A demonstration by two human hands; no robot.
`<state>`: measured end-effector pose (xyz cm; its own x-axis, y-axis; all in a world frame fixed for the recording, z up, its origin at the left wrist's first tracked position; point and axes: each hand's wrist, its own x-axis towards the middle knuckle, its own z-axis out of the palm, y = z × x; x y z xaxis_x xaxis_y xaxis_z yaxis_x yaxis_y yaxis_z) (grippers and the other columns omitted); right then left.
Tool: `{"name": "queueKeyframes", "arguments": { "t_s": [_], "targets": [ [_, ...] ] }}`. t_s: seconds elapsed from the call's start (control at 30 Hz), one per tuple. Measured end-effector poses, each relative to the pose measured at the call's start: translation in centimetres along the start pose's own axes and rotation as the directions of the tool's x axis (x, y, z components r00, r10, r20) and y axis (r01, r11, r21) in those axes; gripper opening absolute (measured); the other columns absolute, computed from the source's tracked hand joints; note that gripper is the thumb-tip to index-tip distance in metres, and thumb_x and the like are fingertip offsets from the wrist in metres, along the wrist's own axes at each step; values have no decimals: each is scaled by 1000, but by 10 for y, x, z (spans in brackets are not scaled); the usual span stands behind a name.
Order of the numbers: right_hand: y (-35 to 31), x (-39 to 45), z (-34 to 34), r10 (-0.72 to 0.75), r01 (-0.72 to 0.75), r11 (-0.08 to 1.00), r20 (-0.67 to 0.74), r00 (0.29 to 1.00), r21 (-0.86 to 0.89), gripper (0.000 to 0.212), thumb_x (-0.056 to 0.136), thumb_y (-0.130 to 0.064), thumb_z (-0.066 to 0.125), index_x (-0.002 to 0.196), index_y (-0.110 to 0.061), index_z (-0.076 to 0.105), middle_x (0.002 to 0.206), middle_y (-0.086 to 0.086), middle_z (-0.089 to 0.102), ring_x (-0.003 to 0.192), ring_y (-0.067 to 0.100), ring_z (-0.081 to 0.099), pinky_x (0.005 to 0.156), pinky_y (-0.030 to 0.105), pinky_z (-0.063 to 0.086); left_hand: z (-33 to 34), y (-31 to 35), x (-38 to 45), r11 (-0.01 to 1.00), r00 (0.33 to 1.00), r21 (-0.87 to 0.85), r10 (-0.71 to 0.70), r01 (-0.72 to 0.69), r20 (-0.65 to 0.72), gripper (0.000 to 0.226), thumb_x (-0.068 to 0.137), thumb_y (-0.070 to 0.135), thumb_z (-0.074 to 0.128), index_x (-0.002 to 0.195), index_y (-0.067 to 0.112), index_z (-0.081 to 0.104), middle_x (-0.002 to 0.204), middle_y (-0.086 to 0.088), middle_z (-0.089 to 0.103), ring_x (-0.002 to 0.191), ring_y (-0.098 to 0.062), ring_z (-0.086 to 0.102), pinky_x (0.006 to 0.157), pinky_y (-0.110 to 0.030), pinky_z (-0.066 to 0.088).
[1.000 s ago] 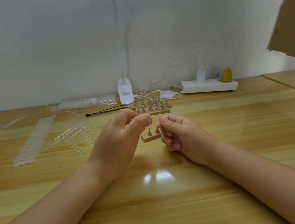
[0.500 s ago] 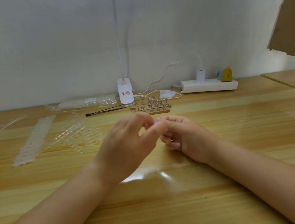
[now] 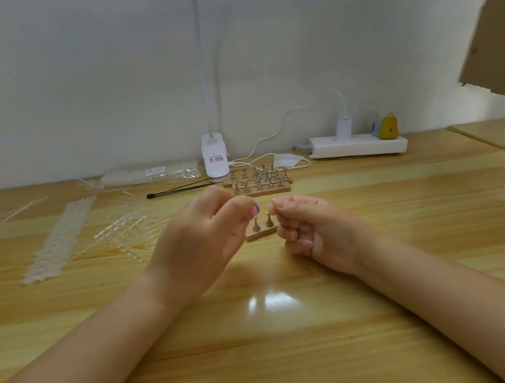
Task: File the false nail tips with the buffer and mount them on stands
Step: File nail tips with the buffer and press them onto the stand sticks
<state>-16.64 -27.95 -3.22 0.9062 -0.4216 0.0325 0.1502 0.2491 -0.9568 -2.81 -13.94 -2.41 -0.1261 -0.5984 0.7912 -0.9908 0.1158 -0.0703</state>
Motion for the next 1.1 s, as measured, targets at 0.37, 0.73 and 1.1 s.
{"name": "queueKeyframes", "arguments": {
  "t_s": [0.37,0.73,1.1],
  "targets": [
    [0,0,0,8,-8,1000,21,1000,-4,10,78,-23,63,75,-15,67,59,-4,38,52,7,40,41,16,23,-3,1,3,998,999,-52,-47,45,-28,16,88,9,66,104,10,65,84,-9,61,63,-24,60,50,-39,51],
    [-1,1,1,43,-41,998,40,998,-39,21,82,-25,58,63,-22,66,58,-6,37,51,6,42,43,16,25,-3,9,5,1000,997,-10,-3,3,-77,11,85,11,69,96,11,69,75,-6,61,56,-22,58,44,-35,49],
    [1,0,-2,32,-28,998,72,997,-59,11,85,-24,58,81,-15,60,59,-6,40,52,7,43,46,18,24,1,12,4,987,997,-158,-46,34,-70,17,86,11,68,103,11,66,85,-4,61,69,-20,62,56,-37,53]
  ]
}}
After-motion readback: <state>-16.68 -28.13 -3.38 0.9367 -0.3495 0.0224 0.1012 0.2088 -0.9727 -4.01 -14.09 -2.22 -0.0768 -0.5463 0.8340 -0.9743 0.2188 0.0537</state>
